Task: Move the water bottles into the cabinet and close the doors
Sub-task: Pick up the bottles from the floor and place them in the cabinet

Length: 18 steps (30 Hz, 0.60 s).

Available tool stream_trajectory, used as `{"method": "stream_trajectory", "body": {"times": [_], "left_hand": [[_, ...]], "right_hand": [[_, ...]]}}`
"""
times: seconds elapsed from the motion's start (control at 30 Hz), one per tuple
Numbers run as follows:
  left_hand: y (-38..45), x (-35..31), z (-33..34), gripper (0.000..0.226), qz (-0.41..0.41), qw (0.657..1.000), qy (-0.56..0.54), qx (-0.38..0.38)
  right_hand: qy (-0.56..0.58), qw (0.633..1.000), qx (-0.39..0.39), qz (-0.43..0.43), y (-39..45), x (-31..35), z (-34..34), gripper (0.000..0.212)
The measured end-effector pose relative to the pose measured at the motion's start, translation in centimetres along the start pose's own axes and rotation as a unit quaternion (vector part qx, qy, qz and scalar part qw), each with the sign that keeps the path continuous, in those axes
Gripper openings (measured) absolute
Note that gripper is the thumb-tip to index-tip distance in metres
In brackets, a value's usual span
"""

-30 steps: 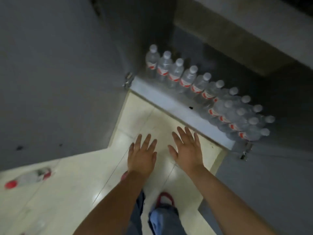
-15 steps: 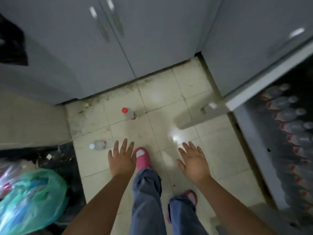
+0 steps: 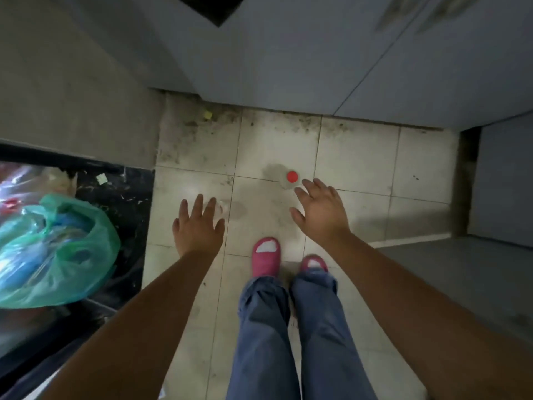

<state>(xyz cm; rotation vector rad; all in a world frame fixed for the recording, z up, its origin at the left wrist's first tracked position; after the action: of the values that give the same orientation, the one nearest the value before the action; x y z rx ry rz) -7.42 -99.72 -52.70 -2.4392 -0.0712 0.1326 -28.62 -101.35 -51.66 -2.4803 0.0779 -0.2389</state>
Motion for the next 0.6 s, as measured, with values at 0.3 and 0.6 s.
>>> {"method": "stream_trajectory", "body": {"times": [0.3, 0.6], "left_hand": [[9.0, 4.7, 11.4, 0.058, -0.067, 0.995, -0.055, 0.045], [13.2, 5.5, 14.9, 0.040, -0.019, 1.000, 0.012, 0.008]], "right_hand": [[-0.068, 0.997, 0.034, 0.006, 13.0, -0.3, 9.8, 0.059], [-0.087, 0.995, -0.042, -0.030, 16.2, -2.9, 15.8, 0.030]]}}
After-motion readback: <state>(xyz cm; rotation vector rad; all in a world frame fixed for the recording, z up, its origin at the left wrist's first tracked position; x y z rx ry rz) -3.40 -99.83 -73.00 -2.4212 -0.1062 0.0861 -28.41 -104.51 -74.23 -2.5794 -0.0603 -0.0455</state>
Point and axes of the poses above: each hand's wrist, its own y-axis towards the middle knuckle, its own z-axis out of the palm, x = y × z, the point moved 2 cm from there along y, towards the middle knuckle, and after that the axes turned 8 degrees about z, right-handed, at the moved point
